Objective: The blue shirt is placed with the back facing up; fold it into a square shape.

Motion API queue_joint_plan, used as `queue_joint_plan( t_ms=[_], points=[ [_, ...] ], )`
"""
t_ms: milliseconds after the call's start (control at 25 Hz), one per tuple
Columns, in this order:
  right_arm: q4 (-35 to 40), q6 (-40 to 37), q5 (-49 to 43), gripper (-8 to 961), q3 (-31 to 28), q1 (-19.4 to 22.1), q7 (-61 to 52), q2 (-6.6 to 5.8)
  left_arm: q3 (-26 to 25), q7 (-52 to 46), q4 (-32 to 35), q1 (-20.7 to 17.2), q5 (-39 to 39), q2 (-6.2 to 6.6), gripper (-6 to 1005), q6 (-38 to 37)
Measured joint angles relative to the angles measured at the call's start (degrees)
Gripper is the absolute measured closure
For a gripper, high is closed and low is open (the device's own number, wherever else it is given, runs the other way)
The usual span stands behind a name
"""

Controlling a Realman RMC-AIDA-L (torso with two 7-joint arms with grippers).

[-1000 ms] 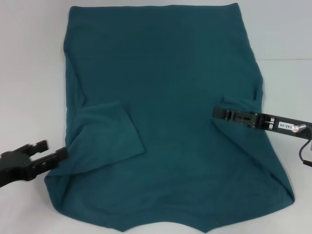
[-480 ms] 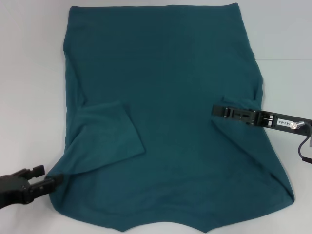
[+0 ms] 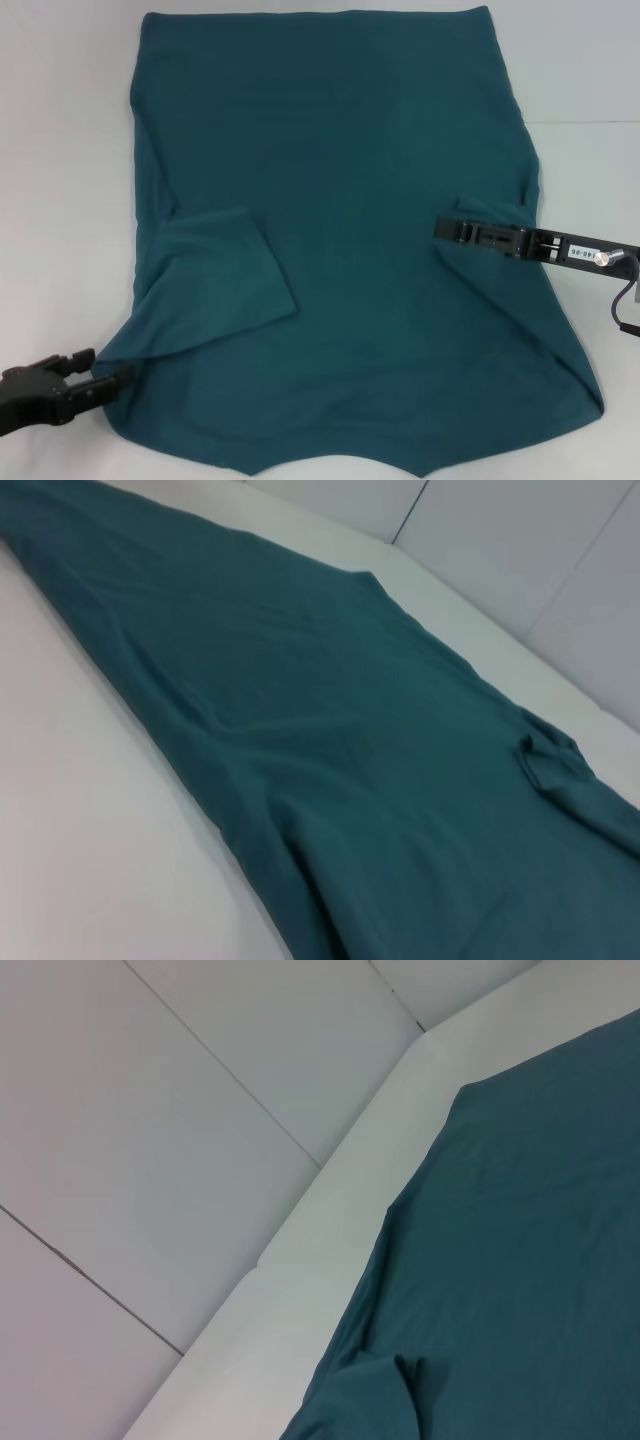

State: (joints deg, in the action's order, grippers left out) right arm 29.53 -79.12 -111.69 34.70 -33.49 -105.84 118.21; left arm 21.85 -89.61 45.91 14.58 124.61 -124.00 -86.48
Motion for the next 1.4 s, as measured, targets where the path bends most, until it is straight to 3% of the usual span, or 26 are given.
queue_joint_plan(
  t_ms=[240, 640, 1120, 1320, 1400],
  points=[
    [0.0, -0.15, 0.17, 25, 0.02, 0.0, 0.01, -0.04, -0.19, -0.88, -0.04, 0.52, 1.18, 0.09, 237, 0.95],
    [0.0, -0.03, 0.08, 26, 0.02, 0.26, 0.02, 0.0, 0.0, -1.41, -0.03, 1.0, 1.29, 0.07, 722, 1.49],
    [0.0, -0.5, -0.35, 27, -0.08, 1.2, -0.82, -0.86, -0.23, -1.93, 1.37, 0.54, 1.4, 0.03, 951, -0.87],
    [0.66, -2.39, -1.87, 27, 0.0, 1.93, -2.48, -1.35, -1.18, -3.49, 3.75, -0.65, 1.47, -0.12, 978, -0.94],
    [0.76, -3.96, -2.77, 27, 0.07, 2.79, -4.02, -2.16, -2.31, -3.79, 4.44, -0.95, 1.47, -0.13, 978, -0.97]
  ],
)
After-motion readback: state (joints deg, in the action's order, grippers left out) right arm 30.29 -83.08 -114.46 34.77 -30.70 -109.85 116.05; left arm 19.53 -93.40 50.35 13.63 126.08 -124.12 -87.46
